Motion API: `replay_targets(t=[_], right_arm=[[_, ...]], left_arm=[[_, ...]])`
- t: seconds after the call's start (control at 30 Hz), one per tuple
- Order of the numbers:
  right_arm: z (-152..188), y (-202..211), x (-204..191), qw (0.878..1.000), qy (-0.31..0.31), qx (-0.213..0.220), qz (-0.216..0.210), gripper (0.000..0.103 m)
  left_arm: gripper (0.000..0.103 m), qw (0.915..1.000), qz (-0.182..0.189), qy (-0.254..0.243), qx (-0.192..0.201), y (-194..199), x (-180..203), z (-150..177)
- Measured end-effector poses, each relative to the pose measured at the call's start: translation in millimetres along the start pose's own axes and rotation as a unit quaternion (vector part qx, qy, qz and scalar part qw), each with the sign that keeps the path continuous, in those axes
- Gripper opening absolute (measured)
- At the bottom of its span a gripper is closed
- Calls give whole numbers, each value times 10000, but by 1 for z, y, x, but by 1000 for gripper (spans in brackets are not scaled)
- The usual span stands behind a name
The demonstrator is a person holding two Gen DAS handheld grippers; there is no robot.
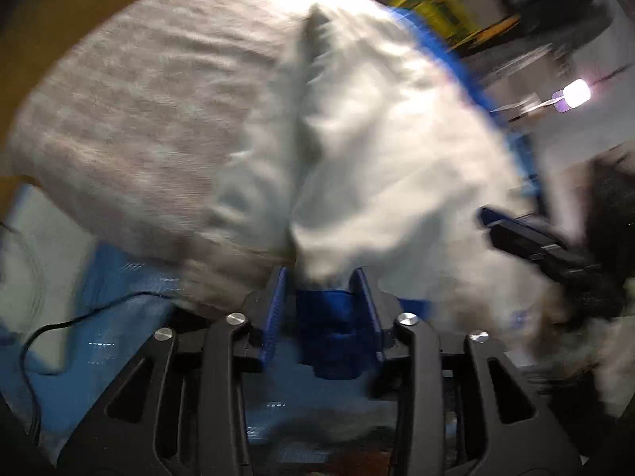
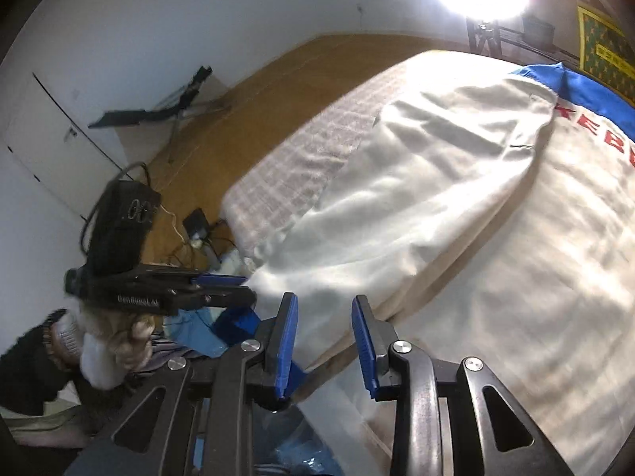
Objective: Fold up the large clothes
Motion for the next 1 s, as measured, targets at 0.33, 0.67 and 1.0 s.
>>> replay_targets(t=[0.33,0.67,1.0], right_arm=[[26,-35,1,9960,421,-709,332,30],[43,-59,-33,9914,970,-855,206,27],[-9,-20,-20,9972,679,-320,49,31]], left_arm=[[25,9994,336,65,-38,10,-2,13],[25,9998,99,-177,57,4,5,14],[8,9987,142,-481,-44,-4,9,22]])
Point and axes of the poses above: each gripper's, at about its wrist camera, not at the fingertips, and y roughly against the way its jaws point, x to its right, z to its underside, the point moved 9 cm from there along -y, roughly the way its jaws point, and after that the axes turned 11 degrees about y, right-handed, at the moved point
